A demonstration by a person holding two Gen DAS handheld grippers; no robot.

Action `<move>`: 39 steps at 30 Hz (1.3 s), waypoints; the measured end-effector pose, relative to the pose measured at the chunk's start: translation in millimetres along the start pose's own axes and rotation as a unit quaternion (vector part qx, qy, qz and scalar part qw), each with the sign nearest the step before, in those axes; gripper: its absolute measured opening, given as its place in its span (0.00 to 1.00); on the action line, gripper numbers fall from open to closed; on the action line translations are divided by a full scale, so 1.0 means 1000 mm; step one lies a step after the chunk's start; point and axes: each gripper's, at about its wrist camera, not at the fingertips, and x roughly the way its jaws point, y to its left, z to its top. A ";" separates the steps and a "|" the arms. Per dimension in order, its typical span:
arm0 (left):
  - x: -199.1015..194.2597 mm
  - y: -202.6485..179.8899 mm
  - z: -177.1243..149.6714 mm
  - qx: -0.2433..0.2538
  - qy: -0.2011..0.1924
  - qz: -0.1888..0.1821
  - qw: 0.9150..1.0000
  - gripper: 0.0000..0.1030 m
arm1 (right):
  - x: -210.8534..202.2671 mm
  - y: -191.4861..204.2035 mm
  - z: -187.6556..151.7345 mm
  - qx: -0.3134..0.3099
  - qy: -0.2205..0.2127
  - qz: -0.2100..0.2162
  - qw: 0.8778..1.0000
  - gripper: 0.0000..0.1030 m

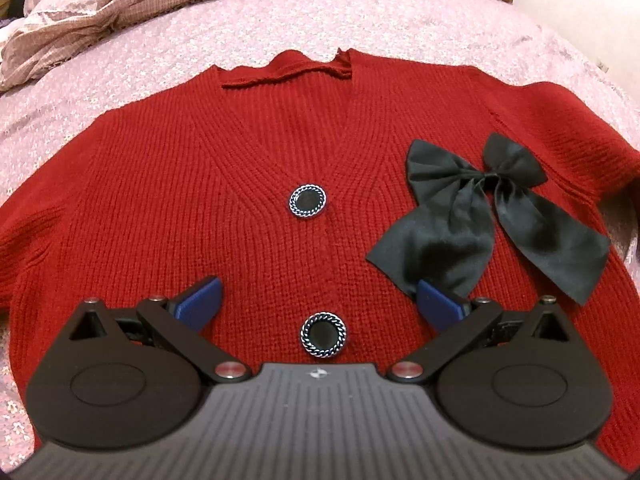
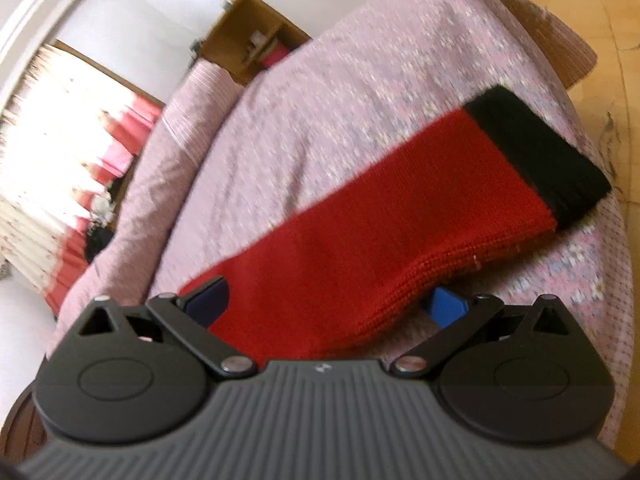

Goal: Fold small clothes
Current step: 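Move the right gripper to the black-trimmed sleeve cuff and grasp it, then lift the sleeve with the right gripper and fold it across the cardigan body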

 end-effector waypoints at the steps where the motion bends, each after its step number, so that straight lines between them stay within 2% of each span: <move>1: 0.000 0.000 0.000 0.000 0.001 0.001 1.000 1.00 | 0.000 0.001 0.001 -0.006 -0.005 0.004 1.000 1.00; 5: 0.001 -0.002 0.001 0.003 0.001 0.003 1.000 1.00 | 0.012 -0.005 0.001 -0.004 -0.003 -0.003 1.000 0.97; 7: 0.001 -0.002 0.001 0.007 0.002 0.001 1.000 1.00 | 0.022 -0.015 -0.001 0.021 0.012 -0.007 1.000 0.85; 9: 0.001 -0.002 0.000 0.010 0.001 0.000 1.000 1.00 | 0.026 -0.022 -0.001 0.035 0.012 -0.011 0.999 0.80; 15: 0.000 -0.004 -0.002 0.012 -0.002 0.004 1.000 1.00 | 0.028 -0.017 0.000 0.009 0.031 -0.015 0.999 0.80; 26: -0.002 -0.001 -0.003 0.011 -0.004 -0.001 1.000 1.00 | 0.034 -0.012 0.004 -0.002 0.047 -0.024 0.999 0.79; 28: -0.003 0.000 -0.004 0.012 -0.004 -0.001 1.000 1.00 | 0.032 -0.011 0.005 0.004 0.035 -0.043 0.998 0.58; 29: -0.003 0.000 -0.004 0.012 -0.005 -0.001 1.000 1.00 | 0.031 -0.010 0.005 0.002 0.029 -0.050 0.998 0.55; 31: -0.004 -0.001 -0.005 0.015 -0.007 -0.001 1.000 1.00 | 0.026 -0.007 0.007 -0.005 0.016 -0.056 0.998 0.38; 34: -0.006 -0.002 -0.007 0.022 -0.007 -0.002 1.000 1.00 | 0.019 -0.001 0.011 -0.017 0.004 -0.060 0.998 0.23; 39: -0.007 -0.001 -0.008 0.030 -0.009 -0.008 0.999 1.00 | 0.004 0.024 0.018 -0.070 -0.024 -0.027 0.997 0.17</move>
